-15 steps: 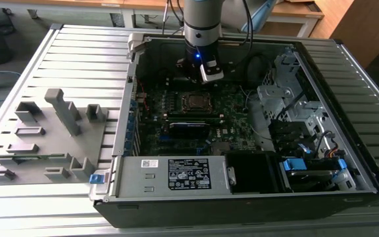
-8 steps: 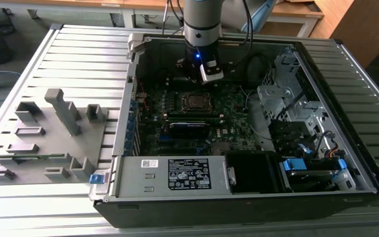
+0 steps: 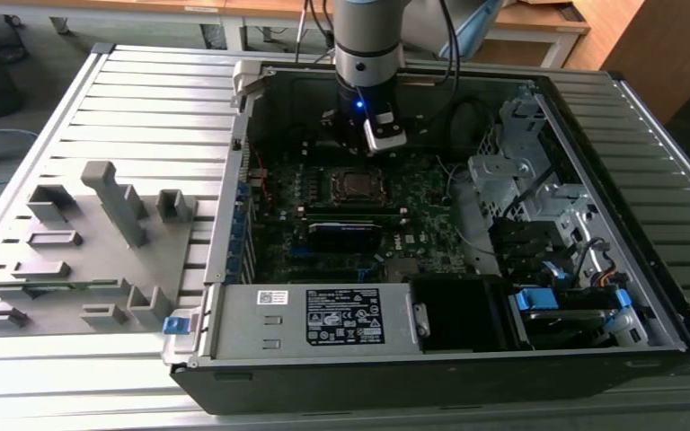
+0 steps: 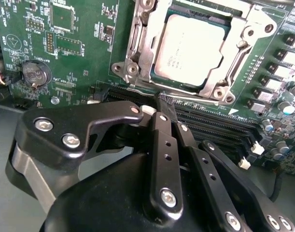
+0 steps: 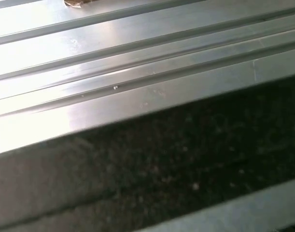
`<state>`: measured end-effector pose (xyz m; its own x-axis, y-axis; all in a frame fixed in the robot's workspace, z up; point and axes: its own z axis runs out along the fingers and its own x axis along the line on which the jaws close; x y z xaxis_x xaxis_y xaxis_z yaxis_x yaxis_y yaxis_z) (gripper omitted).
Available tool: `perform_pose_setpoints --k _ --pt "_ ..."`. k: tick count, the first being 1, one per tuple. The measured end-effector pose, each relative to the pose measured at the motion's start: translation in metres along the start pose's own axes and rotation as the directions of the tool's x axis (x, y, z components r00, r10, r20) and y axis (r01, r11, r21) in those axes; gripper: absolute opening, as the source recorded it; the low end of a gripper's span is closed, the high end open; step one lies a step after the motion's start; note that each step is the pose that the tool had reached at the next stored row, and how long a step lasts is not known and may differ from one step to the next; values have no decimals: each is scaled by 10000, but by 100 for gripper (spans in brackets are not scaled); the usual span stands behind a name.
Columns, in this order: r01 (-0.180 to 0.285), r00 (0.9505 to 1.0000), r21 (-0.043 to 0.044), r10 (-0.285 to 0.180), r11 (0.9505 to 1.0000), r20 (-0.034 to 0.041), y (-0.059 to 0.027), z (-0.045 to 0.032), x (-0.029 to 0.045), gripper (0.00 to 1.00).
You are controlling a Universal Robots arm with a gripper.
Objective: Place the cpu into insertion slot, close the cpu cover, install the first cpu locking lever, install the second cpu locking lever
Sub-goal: 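Install the first cpu locking lever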
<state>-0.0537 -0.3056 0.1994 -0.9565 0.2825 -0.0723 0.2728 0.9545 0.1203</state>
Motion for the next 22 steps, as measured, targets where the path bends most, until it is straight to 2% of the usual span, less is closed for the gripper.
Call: perform_pose_setpoints --k 5,22 --pt "1 10000 33 -1 10000 13 -4 18 2 11" --pt "1 10000 32 -1 10000 21 -4 30 2 11"
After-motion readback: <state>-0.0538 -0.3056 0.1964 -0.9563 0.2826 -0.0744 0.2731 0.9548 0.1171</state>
